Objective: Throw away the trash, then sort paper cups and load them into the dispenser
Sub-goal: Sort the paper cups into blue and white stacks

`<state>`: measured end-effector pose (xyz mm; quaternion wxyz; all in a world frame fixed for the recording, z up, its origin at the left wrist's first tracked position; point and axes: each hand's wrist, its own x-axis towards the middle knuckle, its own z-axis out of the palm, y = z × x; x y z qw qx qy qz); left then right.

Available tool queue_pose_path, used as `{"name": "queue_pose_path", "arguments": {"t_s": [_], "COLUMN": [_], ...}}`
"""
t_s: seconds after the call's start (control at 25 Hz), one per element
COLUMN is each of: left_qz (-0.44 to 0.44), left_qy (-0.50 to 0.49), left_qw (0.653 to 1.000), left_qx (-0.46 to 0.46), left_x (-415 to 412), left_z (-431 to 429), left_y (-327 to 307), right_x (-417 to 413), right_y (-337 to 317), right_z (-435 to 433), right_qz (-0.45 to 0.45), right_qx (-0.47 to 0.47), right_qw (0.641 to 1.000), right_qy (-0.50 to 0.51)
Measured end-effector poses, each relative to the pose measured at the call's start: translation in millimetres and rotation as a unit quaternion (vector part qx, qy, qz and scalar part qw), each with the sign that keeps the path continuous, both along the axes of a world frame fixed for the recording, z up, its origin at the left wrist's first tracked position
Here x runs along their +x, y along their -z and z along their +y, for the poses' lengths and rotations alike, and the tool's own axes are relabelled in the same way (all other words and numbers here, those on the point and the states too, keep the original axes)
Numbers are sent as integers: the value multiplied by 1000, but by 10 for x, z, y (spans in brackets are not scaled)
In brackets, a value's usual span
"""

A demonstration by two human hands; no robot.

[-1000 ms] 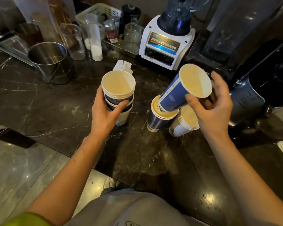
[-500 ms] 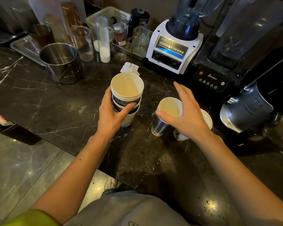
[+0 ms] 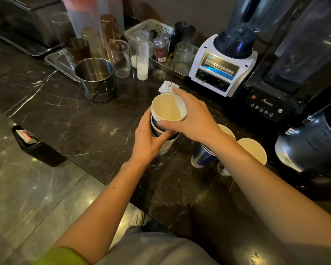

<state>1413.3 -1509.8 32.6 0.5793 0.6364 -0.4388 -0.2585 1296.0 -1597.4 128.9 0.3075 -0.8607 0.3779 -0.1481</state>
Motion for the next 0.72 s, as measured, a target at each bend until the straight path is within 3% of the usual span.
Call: {"name": "queue_pose_path", "arguments": {"t_s": [0.32, 0.56, 0.72], "left_qz": [17, 5, -11], "left_qy": [6, -3, 0], "left_qw": [1000, 1000, 999], "left_qx": [4, 21, 30], "left_x": [0, -3, -50], "left_z": [25, 58, 5], "left_y": [-59, -74, -34], "right_x": [-40, -690, -1479], "right_y": [-322, -612, -614], "right_z": [-91, -58, 17], "right_qz": [-170, -332, -333], "right_qx": [5, -37, -90], "right_qw": [983, 928, 903], "right_qy": [71, 165, 256]}}
